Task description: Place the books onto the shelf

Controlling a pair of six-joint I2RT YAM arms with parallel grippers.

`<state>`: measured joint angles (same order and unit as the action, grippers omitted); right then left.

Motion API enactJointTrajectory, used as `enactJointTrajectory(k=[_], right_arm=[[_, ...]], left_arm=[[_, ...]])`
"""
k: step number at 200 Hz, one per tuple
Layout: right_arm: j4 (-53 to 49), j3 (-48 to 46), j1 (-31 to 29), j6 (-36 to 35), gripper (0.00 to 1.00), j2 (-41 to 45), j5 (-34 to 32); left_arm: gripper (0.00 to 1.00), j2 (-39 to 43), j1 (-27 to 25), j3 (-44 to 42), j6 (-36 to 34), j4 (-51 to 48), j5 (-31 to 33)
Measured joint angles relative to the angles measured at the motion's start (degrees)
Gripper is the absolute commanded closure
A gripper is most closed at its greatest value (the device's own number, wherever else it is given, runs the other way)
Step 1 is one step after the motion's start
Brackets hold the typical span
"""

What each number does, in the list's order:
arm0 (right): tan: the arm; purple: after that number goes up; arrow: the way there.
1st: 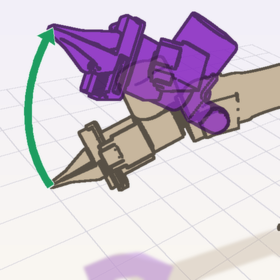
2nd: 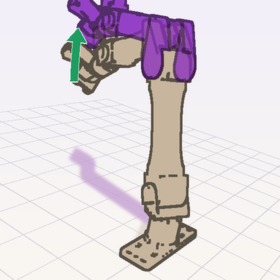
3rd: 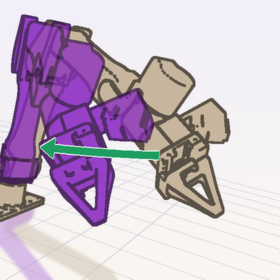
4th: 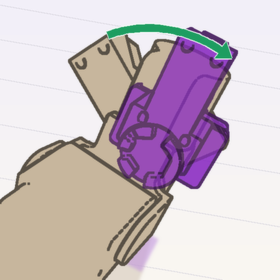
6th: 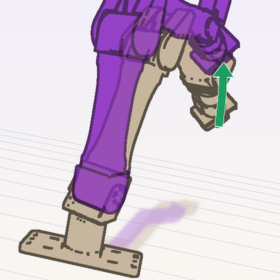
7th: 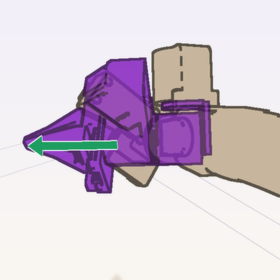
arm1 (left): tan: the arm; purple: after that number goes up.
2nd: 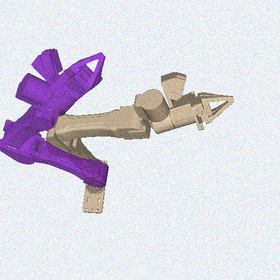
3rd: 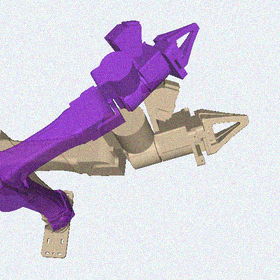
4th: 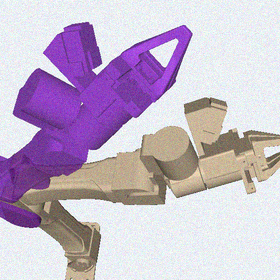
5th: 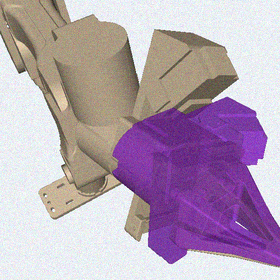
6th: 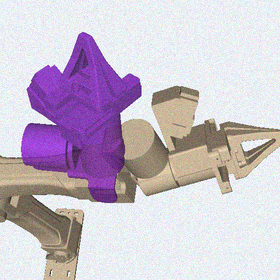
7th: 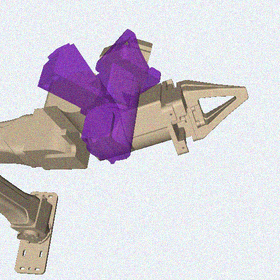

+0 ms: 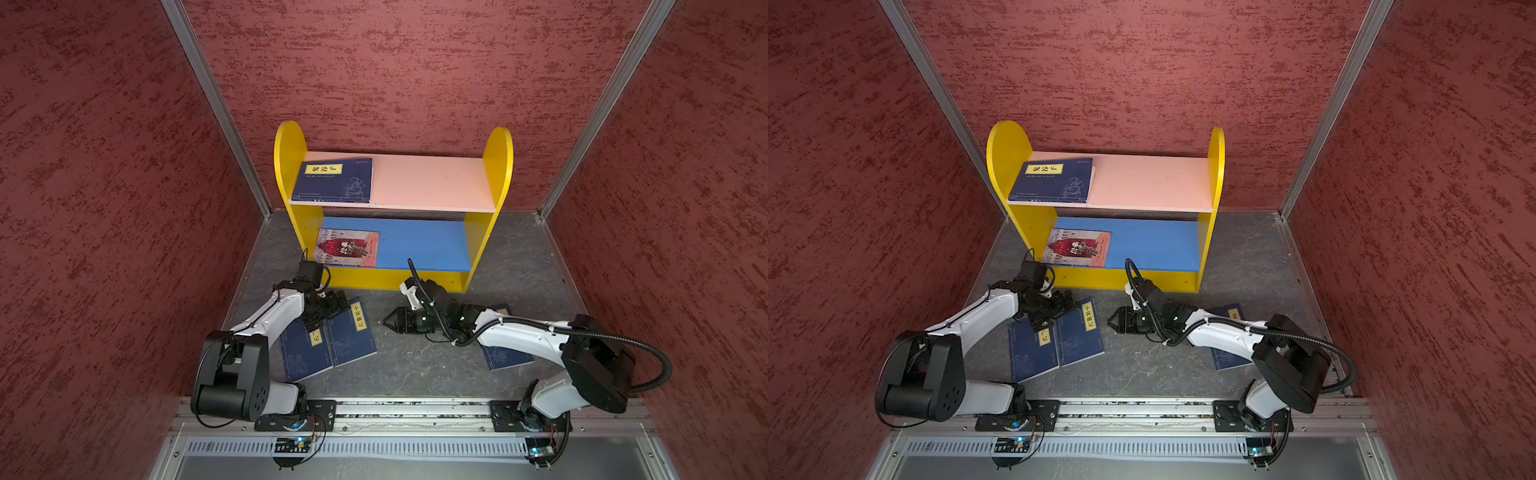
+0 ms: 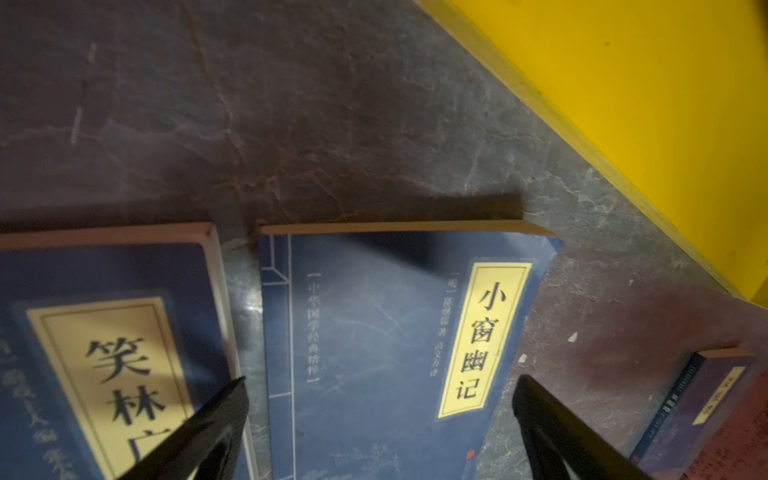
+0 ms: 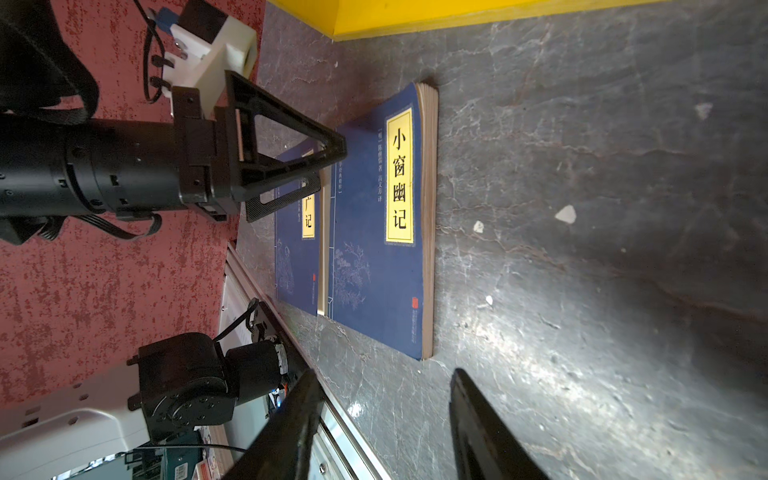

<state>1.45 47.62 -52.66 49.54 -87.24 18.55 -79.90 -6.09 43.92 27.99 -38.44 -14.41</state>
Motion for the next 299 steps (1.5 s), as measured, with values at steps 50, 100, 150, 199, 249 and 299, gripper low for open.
enactJointTrajectory(k=[50,100,150,199,249,299], right_arm=[[-0.5,0.7,0.6,-0.7,0.48,0.0,0.4],[-0.9,0.7,1.3,-0.7,0.48,0.0,0.3],[-1.0,0.7,2.2,-0.7,0.47,0.0,0.3],[-0.4,-2.3,4.1,2.0,0.44,0.0,0.7],[-1.3,-3.1,4.6,4.1,0.44,-2.6,4.0],[-2.0,-3.9,4.5,4.9,0.45,-3.5,8.0]], left_arm=[[0.01,-0.6,-1.2,-1.2,-1.2,1.7,3.2],[0.01,-4.8,-4.8,0.6,-2.0,2.5,4.2],[0.01,-5.4,-6.2,1.0,-2.4,2.6,4.3],[0.01,-6.5,-15.9,1.9,-3.5,5.0,-0.8],[0.01,-8.4,-16.8,4.3,-5.6,3.5,-7.4],[0.01,-4.2,-13.8,-0.7,-5.5,1.6,-9.9]])
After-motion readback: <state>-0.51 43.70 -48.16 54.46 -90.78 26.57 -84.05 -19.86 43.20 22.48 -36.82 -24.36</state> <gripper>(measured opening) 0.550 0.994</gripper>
